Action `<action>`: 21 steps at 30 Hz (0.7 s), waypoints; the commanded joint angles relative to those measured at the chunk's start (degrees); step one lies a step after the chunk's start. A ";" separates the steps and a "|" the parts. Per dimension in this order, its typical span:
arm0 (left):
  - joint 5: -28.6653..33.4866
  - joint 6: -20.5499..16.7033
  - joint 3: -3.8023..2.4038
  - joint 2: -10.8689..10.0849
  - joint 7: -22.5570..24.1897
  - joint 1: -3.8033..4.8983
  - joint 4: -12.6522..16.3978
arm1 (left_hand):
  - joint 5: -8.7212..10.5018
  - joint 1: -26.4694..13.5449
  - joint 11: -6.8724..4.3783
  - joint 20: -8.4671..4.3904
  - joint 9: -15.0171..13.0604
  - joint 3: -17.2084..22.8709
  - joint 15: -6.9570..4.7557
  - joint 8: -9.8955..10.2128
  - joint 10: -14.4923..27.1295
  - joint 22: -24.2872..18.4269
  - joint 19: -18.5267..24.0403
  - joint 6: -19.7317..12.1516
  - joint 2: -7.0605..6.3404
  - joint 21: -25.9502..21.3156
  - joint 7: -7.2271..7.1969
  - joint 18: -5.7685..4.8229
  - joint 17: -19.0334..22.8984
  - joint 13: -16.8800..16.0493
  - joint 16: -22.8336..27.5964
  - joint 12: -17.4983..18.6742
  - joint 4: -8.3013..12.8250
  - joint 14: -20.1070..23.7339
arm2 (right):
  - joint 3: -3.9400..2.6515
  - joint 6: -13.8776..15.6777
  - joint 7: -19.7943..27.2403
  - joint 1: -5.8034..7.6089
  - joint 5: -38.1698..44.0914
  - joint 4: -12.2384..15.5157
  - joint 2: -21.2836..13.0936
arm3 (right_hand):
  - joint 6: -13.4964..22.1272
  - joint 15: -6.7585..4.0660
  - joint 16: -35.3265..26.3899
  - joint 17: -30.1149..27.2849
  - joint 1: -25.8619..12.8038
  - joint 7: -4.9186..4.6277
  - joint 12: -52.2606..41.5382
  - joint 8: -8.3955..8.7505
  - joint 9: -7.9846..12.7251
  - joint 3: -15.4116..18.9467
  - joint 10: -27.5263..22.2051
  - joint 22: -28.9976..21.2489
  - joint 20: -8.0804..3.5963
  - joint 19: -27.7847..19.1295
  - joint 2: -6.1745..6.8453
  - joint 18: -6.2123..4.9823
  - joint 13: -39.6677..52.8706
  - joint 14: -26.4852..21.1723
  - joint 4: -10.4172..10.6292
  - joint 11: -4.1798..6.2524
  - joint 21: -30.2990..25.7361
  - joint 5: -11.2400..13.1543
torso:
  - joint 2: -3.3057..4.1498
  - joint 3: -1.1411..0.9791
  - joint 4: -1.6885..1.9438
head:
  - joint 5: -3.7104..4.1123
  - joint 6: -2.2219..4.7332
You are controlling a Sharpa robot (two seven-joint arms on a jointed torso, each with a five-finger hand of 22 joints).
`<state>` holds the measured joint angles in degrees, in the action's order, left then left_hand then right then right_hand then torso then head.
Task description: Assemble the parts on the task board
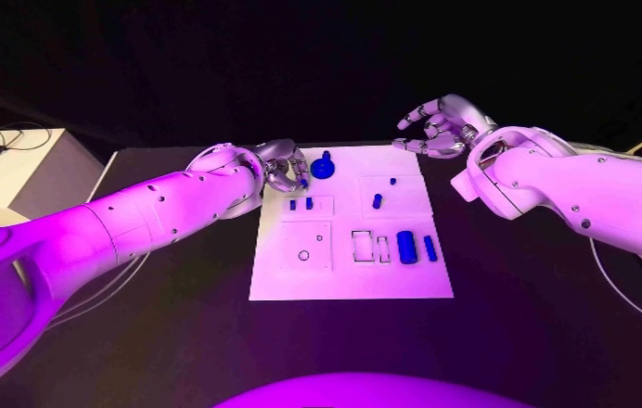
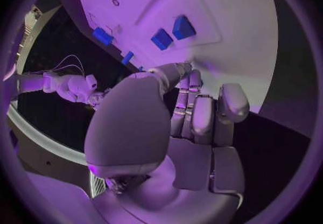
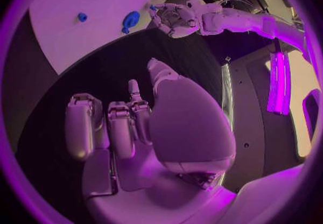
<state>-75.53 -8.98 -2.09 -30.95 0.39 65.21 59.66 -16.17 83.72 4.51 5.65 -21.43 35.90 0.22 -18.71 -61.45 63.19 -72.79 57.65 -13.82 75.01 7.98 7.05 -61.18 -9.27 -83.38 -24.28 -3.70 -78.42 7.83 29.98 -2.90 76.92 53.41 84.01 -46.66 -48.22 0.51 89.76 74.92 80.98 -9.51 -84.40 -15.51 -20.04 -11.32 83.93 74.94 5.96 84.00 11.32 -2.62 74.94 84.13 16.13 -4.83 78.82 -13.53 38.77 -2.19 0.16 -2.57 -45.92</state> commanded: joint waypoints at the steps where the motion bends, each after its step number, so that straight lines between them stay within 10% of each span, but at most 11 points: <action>1: -0.39 1.61 0.05 0.12 -0.40 -0.10 0.08 | 0.28 -0.64 -0.13 0.25 -0.07 0.14 0.19 0.08 -0.42 -0.05 -0.07 0.32 0.15 0.09 0.07 -0.90 0.06 0.07 0.05 0.25 0.12 -0.03 | -0.03 -0.49 0.36 -0.02 0.47 0.09 0.03 | 0.22 -0.32 0.24 15.08 -0.36 0.05 -0.06 -0.34 -0.06 -0.20 0.09 6.05 -0.15 2.14 -0.19 -0.09 9.32 5.87 0.14 0.19 -0.10 -0.27 | -0.06 -0.01 0.00 | -0.04 -0.09; 21: 0.25 2.08 0.04 -0.38 -0.72 -0.11 0.83 | 0.27 -0.60 -0.15 0.26 -0.13 0.26 0.18 0.16 -0.65 0.07 -0.10 0.44 0.28 0.14 0.06 -0.91 0.33 0.04 0.14 0.54 0.34 0.08 | -0.03 -0.51 0.38 -0.03 0.47 -0.04 0.10 | 0.22 -0.32 0.24 15.08 -0.36 0.05 -0.06 -0.34 -0.06 -0.20 0.09 6.05 -0.15 2.14 -0.19 -0.09 9.32 5.87 0.14 0.19 -0.10 -0.27 | -0.02 0.06 0.04 | -0.03 -0.10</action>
<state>-75.50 -7.81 -2.04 -31.36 -0.17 65.11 60.31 -16.17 83.50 4.30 5.65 -21.46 36.06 0.22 -18.59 -61.66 63.19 -72.79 57.62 -13.61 75.01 7.97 7.05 -60.89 -9.27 -83.38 -24.05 -3.54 -78.42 7.82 29.97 -2.91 76.92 53.42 83.94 -46.61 -48.22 0.51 89.76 74.92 80.98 -9.51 -84.40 -15.51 -20.03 -11.32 83.93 74.92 5.96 84.00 11.32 -2.62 74.93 84.13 16.13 -4.83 78.82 -13.53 38.73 -2.14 0.20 -2.63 -45.96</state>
